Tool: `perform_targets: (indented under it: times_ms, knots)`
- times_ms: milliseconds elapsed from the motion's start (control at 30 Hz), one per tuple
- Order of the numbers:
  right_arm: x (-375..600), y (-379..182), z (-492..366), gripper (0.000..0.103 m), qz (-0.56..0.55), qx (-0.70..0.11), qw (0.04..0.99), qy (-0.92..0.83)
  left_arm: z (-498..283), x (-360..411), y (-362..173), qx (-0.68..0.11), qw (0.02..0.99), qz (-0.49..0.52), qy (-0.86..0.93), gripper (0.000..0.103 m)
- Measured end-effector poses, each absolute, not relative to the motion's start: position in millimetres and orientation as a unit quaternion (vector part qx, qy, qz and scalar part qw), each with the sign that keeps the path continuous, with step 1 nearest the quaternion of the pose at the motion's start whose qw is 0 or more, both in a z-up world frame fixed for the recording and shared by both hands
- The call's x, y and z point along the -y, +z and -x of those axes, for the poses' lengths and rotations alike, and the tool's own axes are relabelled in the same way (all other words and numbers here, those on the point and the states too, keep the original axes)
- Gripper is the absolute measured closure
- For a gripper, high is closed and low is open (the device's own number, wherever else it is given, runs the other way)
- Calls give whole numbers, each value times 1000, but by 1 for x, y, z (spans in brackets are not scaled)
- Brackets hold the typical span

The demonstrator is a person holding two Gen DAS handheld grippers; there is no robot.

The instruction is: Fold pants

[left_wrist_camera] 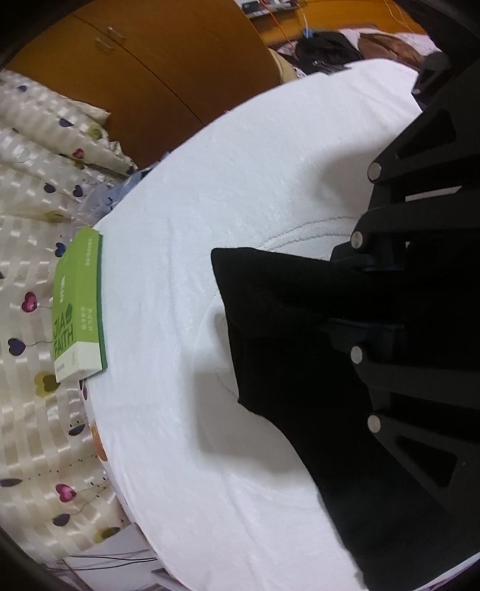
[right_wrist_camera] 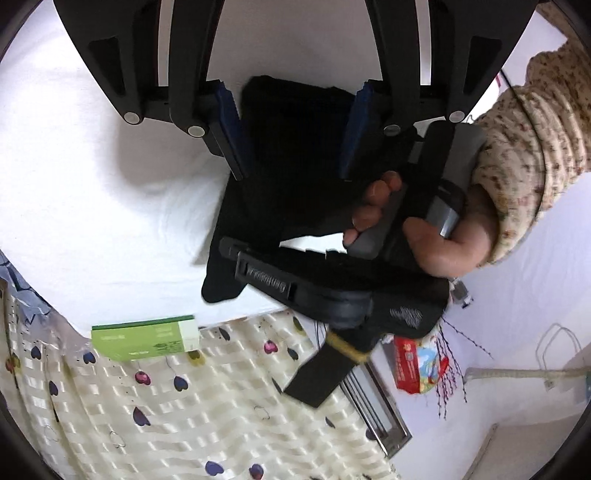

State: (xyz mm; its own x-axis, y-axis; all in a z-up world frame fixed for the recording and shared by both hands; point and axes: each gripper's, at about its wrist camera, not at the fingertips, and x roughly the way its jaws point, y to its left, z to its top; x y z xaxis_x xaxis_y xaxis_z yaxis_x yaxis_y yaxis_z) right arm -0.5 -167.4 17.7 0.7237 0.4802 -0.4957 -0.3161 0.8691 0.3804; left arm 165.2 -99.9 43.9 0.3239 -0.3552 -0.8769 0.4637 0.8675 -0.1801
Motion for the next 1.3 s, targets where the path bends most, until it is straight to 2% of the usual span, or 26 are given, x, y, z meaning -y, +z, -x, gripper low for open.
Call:
perform_targets:
  times_ms: [67,133,167,267,567,900,1300]
  knots:
    - [158,15,-3,52,-119,-323,918,198,-164,99,49,-519,815,-52,-255,83]
    - [159,16,-2,68,-121,-319,920,193,-161,96,54,-514,816,-50,-260,83]
    - [159,19,0,83,-118,-315,922,192,-162,95,56,-510,817,-47,-263,83]
    - [157,32,6,87,-117,-293,925,210,-160,82,66,-499,824,-40,-266,84]
    - [105,63,-3,89,-105,-272,908,301,-156,16,104,-460,849,6,-261,84]
    - [28,76,-22,89,-77,-272,882,378,-158,-71,118,-433,869,59,-234,84]
    - [-64,46,-54,89,-47,-321,842,430,-171,-167,78,-445,867,98,-203,84]
